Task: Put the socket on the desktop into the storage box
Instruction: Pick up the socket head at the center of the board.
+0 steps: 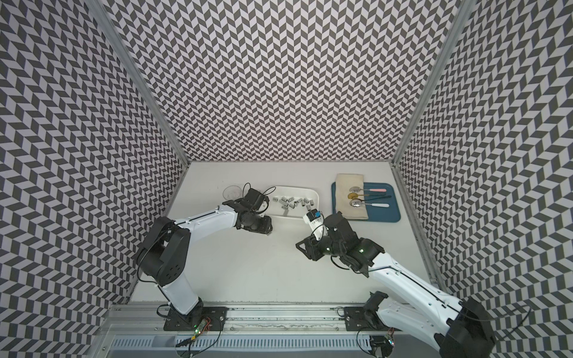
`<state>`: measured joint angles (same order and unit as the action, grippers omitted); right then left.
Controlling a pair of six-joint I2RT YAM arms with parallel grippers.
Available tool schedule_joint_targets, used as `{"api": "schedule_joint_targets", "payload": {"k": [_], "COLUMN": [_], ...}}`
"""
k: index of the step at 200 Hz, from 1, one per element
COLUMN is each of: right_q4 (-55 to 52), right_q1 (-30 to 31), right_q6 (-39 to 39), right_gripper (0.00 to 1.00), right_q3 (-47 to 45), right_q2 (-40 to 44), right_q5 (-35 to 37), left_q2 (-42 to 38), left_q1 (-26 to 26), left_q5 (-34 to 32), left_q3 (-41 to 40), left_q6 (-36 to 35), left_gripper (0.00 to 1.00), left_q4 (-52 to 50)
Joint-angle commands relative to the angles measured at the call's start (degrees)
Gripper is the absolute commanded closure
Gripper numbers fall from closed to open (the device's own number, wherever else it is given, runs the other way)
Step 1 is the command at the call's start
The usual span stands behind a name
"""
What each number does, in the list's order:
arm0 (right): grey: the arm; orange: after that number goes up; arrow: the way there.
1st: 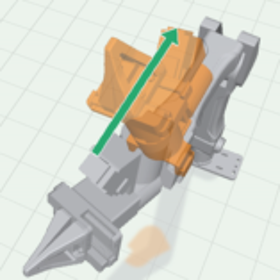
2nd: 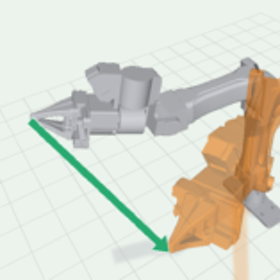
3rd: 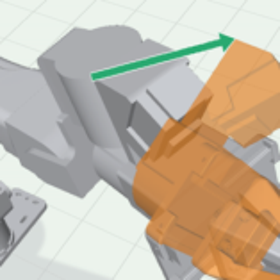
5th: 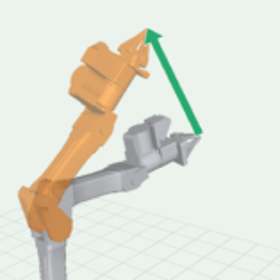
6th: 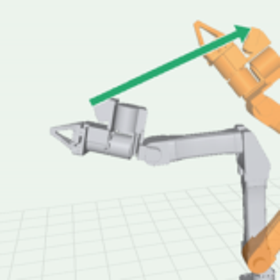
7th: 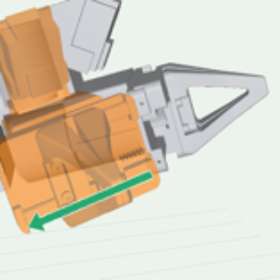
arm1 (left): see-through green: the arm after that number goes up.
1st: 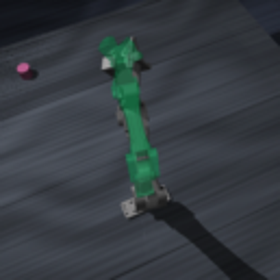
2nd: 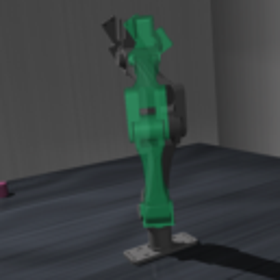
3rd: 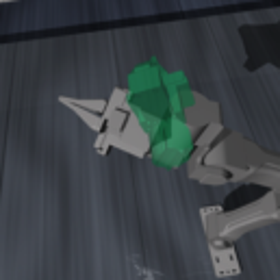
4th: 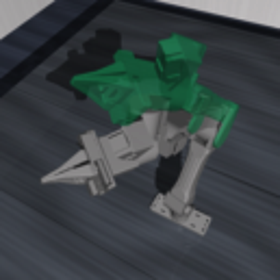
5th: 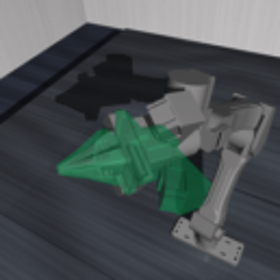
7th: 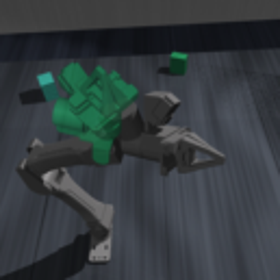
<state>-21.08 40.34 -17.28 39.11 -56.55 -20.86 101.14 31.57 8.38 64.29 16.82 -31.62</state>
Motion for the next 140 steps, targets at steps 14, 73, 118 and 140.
{"api": "schedule_joint_targets", "payload": {"k": [14,73,118,140], "right_q4": [1.5,1.7,1.7,1.7], "right_q1": [0.4,0.4,0.4,0.4], "right_q6": [-0.5,-0.4,-0.4,-0.4], "right_gripper": [0.55,0.55,0.55,0.55], "right_q3": [-0.4,-0.3,-0.3,-0.3], "right_q2": [1.4,0.7,0.7,0.7], "right_q5": [-0.3,0.0,0.3,0.4], "left_q2": [2.5,3.9,4.3,4.7], "left_q1": [1.8,3.2,4.2,4.5], "left_q5": [-3.3,-5.3,-7.1,-7.7], "left_q3": [2.6,2.8,3.1,3.1], "left_q6": [-1.0,-1.1,-0.8,-0.4], "left_gripper": [0.56,0.63,0.7,0.71], "left_q4": [-1.9,-2.7,-3.4,-3.5]}}
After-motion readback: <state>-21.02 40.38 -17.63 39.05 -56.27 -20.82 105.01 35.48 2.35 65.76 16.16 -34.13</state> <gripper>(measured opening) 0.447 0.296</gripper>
